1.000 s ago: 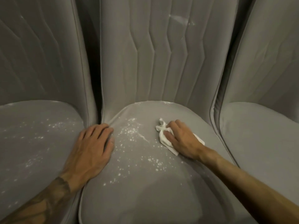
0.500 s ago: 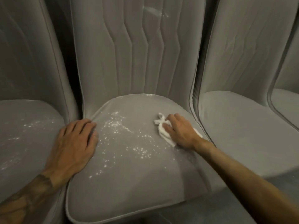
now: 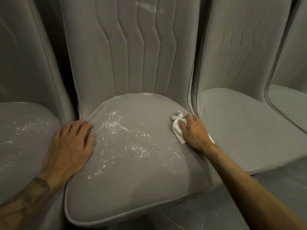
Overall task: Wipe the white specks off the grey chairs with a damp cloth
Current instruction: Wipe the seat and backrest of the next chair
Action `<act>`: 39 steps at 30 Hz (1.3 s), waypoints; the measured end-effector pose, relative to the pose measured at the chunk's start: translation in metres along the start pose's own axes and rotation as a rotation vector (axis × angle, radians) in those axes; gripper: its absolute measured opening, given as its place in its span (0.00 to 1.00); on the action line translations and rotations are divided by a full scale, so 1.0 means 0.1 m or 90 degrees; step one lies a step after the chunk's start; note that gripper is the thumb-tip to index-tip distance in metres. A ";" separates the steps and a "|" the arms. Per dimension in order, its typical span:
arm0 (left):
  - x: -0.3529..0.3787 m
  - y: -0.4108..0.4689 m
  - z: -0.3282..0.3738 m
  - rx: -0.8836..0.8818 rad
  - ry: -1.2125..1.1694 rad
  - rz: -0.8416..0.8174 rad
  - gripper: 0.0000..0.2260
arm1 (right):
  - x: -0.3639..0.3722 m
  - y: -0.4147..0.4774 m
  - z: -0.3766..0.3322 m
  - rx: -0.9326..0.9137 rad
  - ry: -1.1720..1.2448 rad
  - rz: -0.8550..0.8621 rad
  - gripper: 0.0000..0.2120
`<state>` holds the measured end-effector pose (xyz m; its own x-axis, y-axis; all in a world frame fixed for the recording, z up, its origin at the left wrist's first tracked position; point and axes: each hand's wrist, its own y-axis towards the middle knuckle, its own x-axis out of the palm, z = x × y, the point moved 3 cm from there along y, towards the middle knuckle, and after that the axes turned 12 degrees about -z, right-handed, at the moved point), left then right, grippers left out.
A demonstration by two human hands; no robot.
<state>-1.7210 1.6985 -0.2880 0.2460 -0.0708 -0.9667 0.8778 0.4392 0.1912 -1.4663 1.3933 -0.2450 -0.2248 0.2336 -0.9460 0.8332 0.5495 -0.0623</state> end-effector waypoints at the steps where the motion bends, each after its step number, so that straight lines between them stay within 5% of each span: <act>1: 0.00 0.01 0.00 -0.001 -0.003 0.001 0.18 | 0.02 -0.02 -0.02 0.038 0.007 0.026 0.14; 8: -0.02 0.00 0.02 -0.003 -0.026 -0.013 0.18 | 0.29 -0.36 -0.45 -0.148 0.009 -0.029 0.13; 14: -0.05 -0.01 0.06 -0.001 -0.022 0.003 0.17 | 0.12 -0.42 -0.18 0.098 -0.019 0.064 0.15; 19: -0.03 -0.01 0.03 -0.001 -0.019 0.001 0.17 | 0.41 -0.65 -0.64 -0.106 -0.041 0.024 0.12; 22: -0.02 -0.01 0.01 0.002 -0.015 0.002 0.17 | 0.19 -0.58 -0.22 -0.047 -0.085 0.006 0.13; 25: 0.00 0.00 0.02 0.000 -0.011 -0.005 0.17 | 0.09 -0.70 0.02 0.072 -0.031 0.111 0.12; 31: 0.00 0.00 0.02 0.000 -0.006 -0.007 0.17 | 0.41 -0.90 -0.61 -0.110 -0.030 0.037 0.12; 36: -0.01 0.00 0.04 0.002 -0.003 0.002 0.17 | 0.25 -0.98 -0.31 0.109 -0.052 0.098 0.11; 39: -0.01 0.01 0.05 0.001 -0.007 0.009 0.17 | 0.52 -1.15 -0.83 0.038 -0.084 0.099 0.10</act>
<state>-1.7187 1.6948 -0.2857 0.2624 -0.0751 -0.9620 0.8747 0.4394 0.2043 -1.6159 1.4093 -0.2608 -0.0268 0.2030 -0.9788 0.8817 0.4662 0.0725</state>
